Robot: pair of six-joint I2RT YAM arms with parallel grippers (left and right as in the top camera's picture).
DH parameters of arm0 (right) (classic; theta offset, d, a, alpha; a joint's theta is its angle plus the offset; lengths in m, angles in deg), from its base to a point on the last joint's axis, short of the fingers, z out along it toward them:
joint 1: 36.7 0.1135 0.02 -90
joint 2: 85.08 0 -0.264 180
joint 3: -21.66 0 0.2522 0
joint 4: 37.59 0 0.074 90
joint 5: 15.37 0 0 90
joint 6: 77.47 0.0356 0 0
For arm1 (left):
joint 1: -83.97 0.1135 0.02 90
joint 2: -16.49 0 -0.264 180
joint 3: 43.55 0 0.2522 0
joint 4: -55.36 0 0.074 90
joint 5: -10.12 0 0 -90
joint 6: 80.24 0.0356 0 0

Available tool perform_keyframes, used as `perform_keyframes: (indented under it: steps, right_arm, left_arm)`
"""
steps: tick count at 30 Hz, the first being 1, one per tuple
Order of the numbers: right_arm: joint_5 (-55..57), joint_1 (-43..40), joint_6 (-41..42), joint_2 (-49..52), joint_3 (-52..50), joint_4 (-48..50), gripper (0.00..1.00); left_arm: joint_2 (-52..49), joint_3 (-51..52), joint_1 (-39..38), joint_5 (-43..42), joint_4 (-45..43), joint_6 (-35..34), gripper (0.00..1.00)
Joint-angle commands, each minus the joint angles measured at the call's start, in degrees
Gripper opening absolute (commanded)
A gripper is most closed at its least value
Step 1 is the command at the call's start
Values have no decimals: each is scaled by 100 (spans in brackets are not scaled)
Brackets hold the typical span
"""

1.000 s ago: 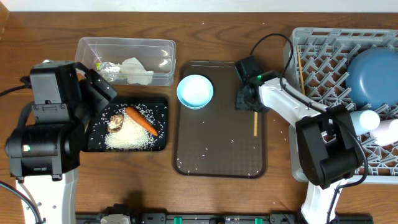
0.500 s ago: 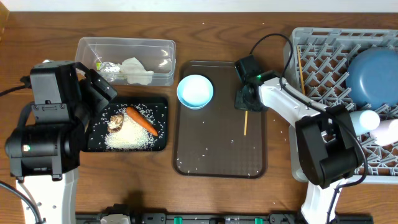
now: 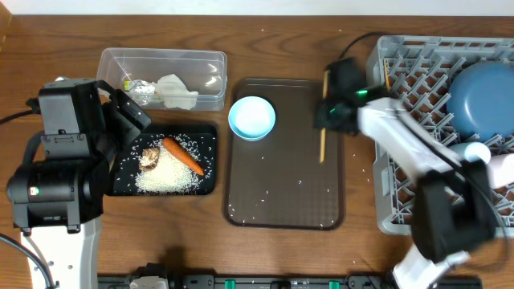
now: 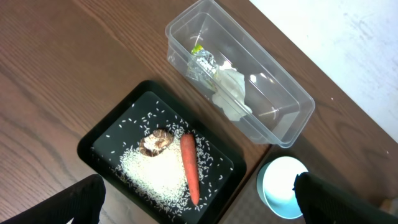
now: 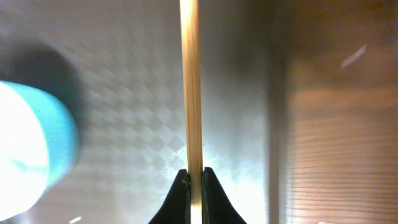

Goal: Sort waste into correct bins and load items into the dishwasher rack
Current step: 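Carry the second chopstick right and insert it into the rack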

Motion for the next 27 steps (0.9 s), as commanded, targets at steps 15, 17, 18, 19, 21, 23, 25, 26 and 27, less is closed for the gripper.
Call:
perform_keyframes:
  steps: [15,17,18,19,21,23,25,26,27]
  right_arm:
    - [-291,-2251,-2214,-1971,26,-160,1]
    - [-271,-2256,-2273,-1753,26,-125,1]
    - [-271,-2253,-2284,-1648,26,-103,1]
    - [-273,-2253,-2284,-1510,26,-61,1]
    - [-271,-2253,-2282,-1248,26,11,1]
    - [-269,-2256,-2280,-1025,26,83,1]
    - [-223,-2256,-2282,-844,26,144,1]
    - [-164,-2256,-2280,-778,26,168,1]
    - [-92,-2256,-2277,-715,26,188,1]
  left_arm:
    - [-22,-20,-9,90,17,-9,98]
    - [-22,-20,-9,90,17,-9,98]
    - [-22,-20,-9,90,17,-9,98]
    - [-22,-20,-9,90,17,-9,98]
    - [-22,-20,-9,90,17,-9,98]
    - [-22,-20,-9,90,17,-9,98]
    - [-22,-20,-9,90,17,-9,98]
    - [-22,-20,-9,90,17,-9,98]
    - [-22,-20,-9,90,17,-9,98]
